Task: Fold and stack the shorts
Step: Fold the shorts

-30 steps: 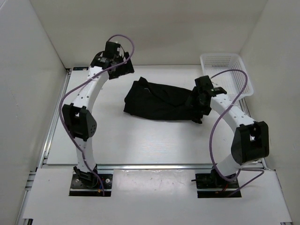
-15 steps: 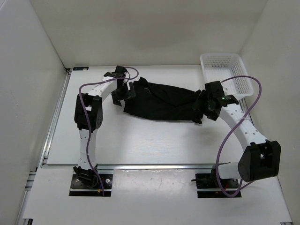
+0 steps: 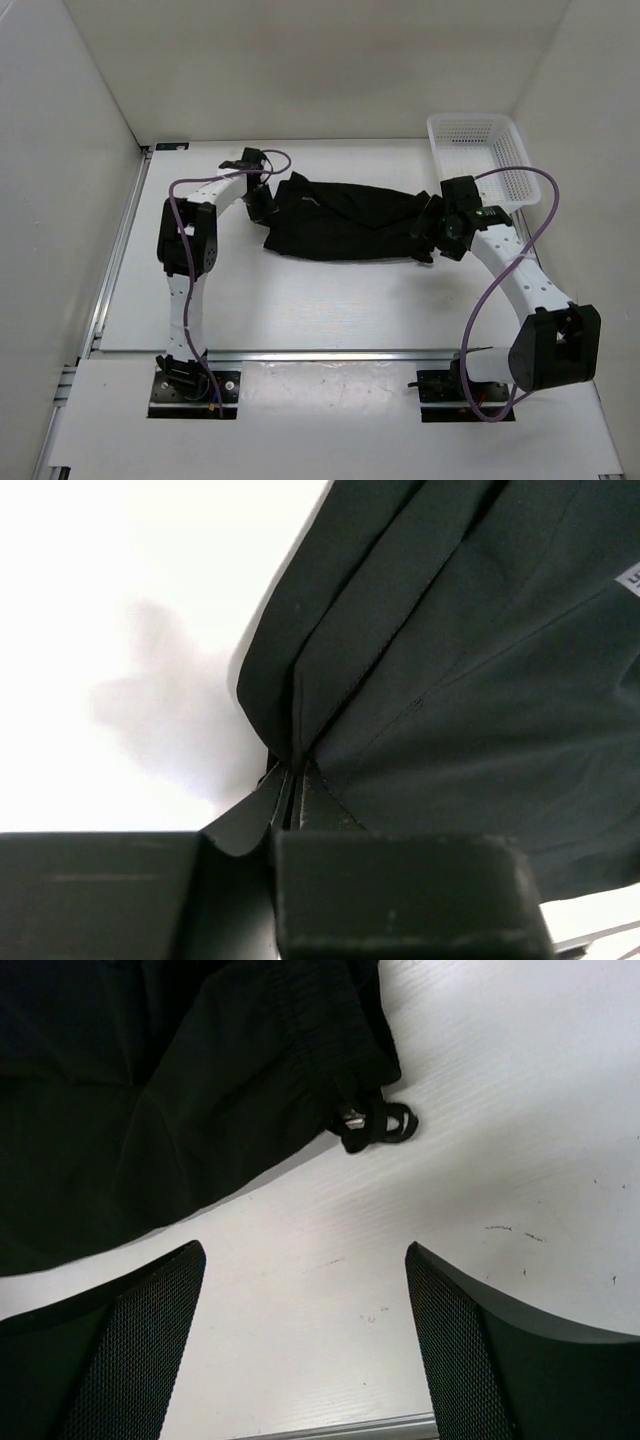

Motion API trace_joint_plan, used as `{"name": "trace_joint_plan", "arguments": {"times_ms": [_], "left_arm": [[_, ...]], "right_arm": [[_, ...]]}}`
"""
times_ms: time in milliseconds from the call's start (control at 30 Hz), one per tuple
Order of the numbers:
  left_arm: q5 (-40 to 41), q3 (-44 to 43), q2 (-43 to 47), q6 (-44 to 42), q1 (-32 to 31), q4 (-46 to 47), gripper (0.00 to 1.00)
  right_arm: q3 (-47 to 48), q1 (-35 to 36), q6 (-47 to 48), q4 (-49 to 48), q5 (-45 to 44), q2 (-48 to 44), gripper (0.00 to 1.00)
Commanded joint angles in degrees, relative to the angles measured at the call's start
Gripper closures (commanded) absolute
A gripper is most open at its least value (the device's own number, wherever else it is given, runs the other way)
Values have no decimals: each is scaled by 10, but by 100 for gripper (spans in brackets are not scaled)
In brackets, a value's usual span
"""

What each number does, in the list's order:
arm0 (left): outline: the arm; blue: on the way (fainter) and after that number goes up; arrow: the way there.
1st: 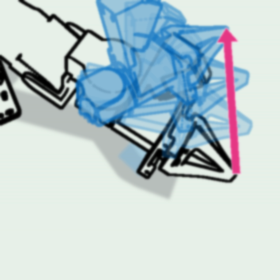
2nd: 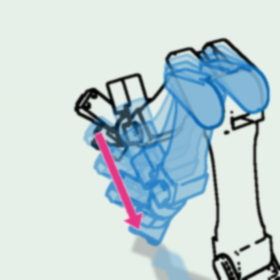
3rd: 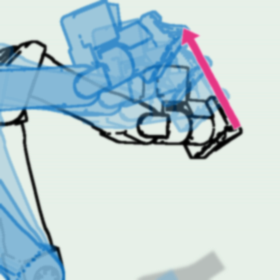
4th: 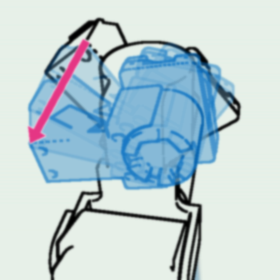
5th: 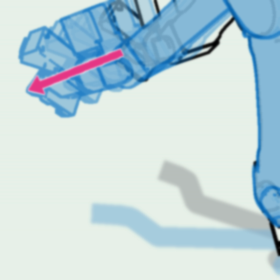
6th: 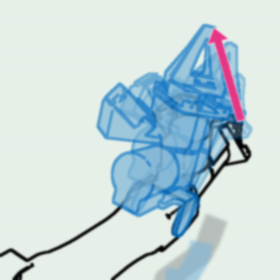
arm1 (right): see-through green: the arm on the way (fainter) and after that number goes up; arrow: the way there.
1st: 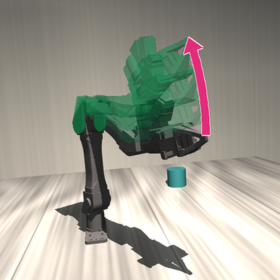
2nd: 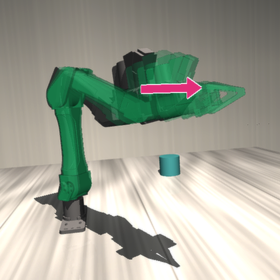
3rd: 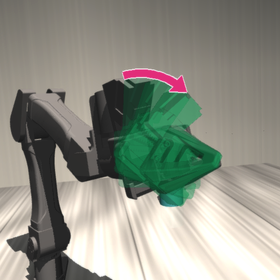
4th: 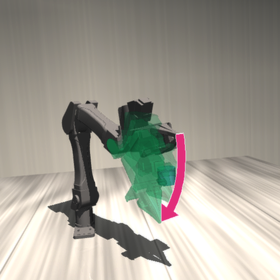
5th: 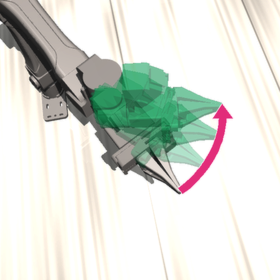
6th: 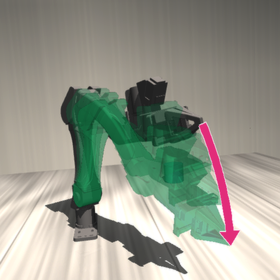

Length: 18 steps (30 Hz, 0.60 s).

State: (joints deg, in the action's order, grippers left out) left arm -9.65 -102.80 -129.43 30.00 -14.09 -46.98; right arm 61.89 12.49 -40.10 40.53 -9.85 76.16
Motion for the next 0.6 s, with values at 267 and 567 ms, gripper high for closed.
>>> {"name": "trace_joint_plan", "arguments": {"times_ms": [267,567], "left_arm": [[87,323,326,26,114,-22,90],[111,343,374,-6,172,-49,0]], "right_arm": [[-58,16,41,1,72,-81,15],[-13,103,75,-11,98,-7,52]]}}
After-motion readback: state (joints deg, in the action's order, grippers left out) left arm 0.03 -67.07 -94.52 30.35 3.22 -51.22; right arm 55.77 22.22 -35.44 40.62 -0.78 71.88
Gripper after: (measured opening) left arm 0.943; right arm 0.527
